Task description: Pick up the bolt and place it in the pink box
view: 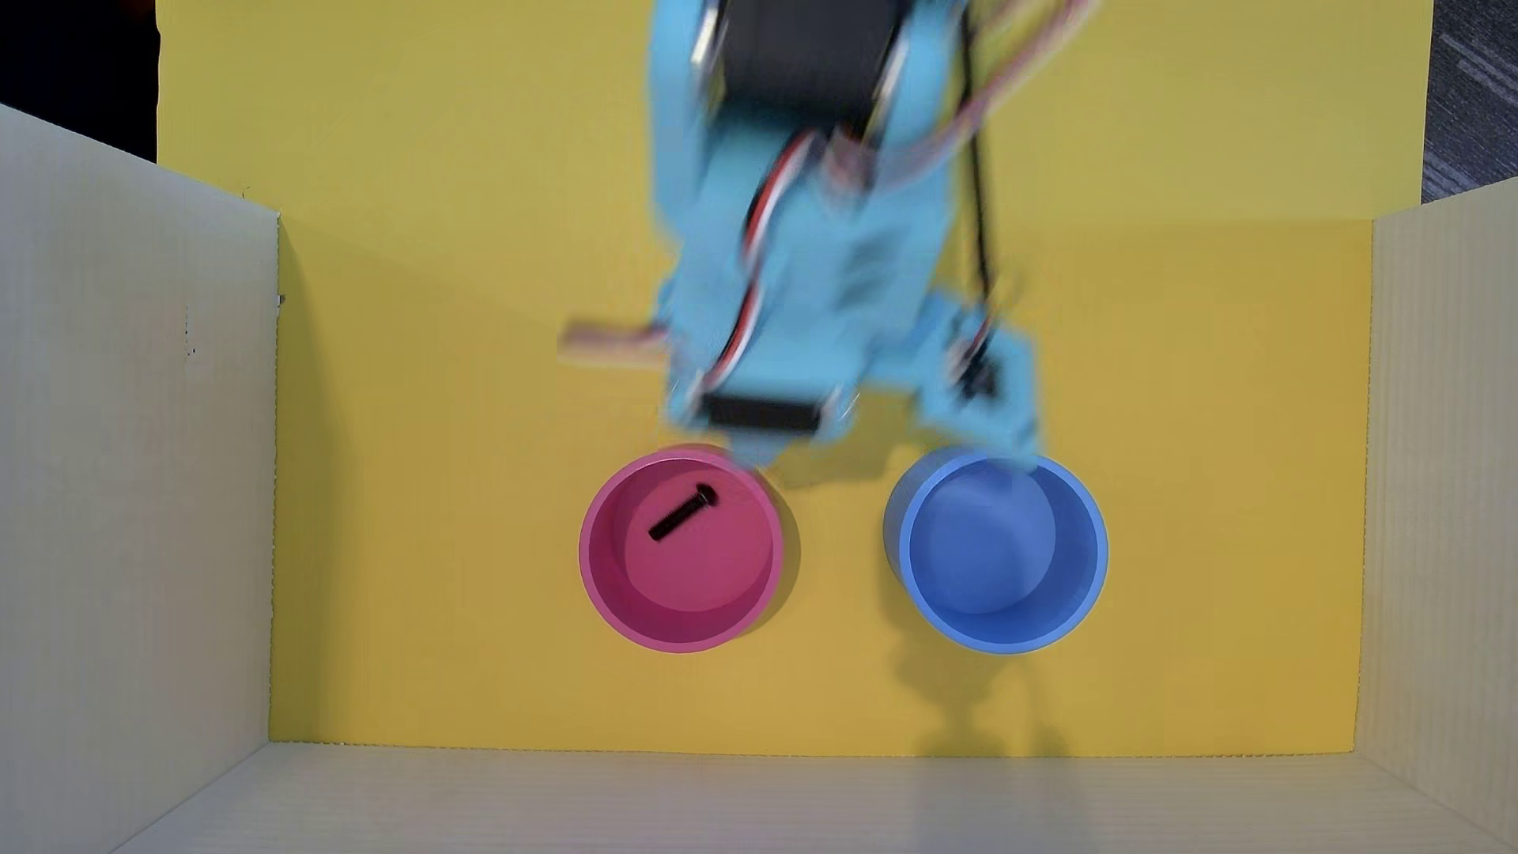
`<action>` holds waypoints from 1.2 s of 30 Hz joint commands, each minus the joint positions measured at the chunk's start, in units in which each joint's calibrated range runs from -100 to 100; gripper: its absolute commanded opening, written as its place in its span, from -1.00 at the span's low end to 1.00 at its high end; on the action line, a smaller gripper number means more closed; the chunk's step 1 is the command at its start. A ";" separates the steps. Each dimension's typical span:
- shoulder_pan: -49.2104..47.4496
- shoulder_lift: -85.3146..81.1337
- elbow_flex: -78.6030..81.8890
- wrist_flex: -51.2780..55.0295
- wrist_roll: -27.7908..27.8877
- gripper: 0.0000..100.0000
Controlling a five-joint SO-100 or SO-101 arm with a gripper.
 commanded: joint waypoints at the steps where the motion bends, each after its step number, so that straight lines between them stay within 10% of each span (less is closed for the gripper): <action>1: -0.45 -19.30 14.90 -6.61 -0.47 -0.97; 15: -5.60 -77.55 52.62 -14.41 -0.42 -0.96; 36: -8.10 -76.96 67.90 7.72 -8.86 -0.97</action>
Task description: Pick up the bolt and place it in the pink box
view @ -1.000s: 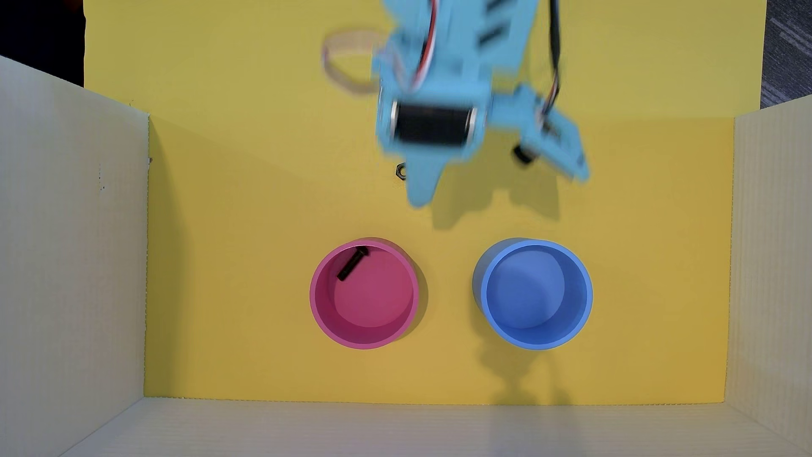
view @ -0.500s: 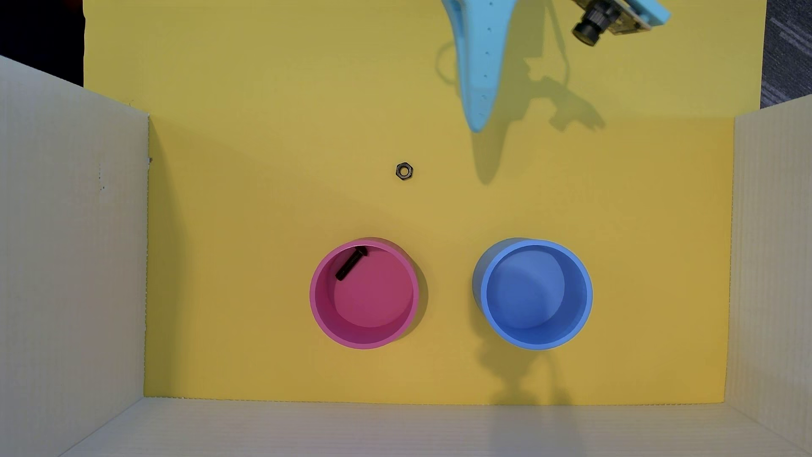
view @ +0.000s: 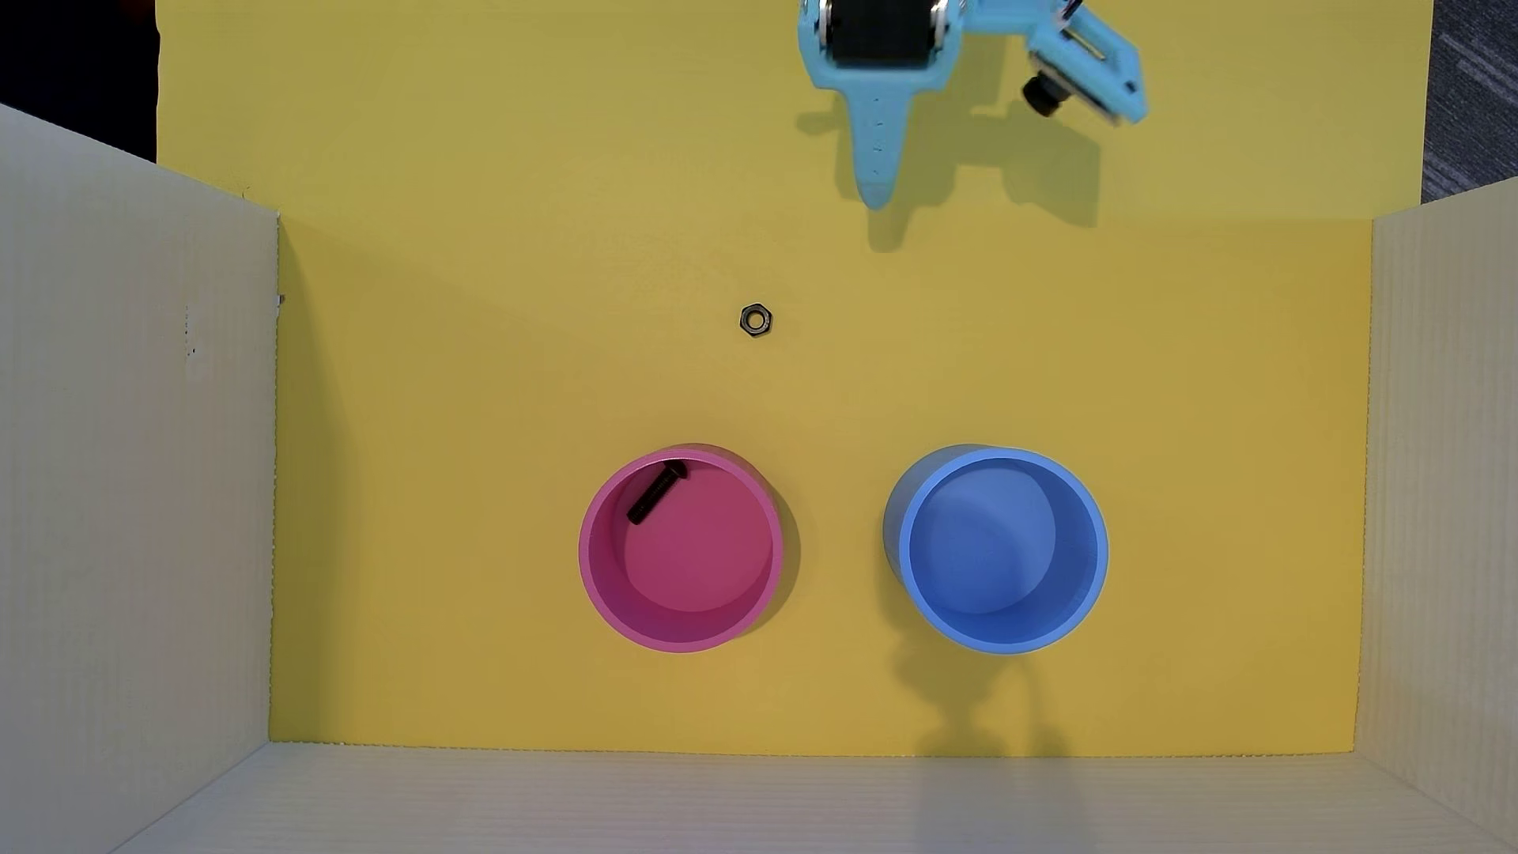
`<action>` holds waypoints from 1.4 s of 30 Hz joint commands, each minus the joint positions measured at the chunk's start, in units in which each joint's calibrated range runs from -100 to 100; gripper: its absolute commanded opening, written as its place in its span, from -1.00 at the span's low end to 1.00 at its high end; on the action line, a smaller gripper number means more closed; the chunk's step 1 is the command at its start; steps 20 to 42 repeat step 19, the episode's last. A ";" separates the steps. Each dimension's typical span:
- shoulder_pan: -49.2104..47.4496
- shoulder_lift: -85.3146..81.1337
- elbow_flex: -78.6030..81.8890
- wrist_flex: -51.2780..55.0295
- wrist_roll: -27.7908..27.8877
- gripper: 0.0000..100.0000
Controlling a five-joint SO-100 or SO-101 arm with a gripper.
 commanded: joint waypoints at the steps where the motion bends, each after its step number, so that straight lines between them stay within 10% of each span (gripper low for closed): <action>1: -0.01 -0.27 3.59 0.61 -0.21 -0.97; 42: 0.06 -0.27 4.04 0.10 0.00 -0.96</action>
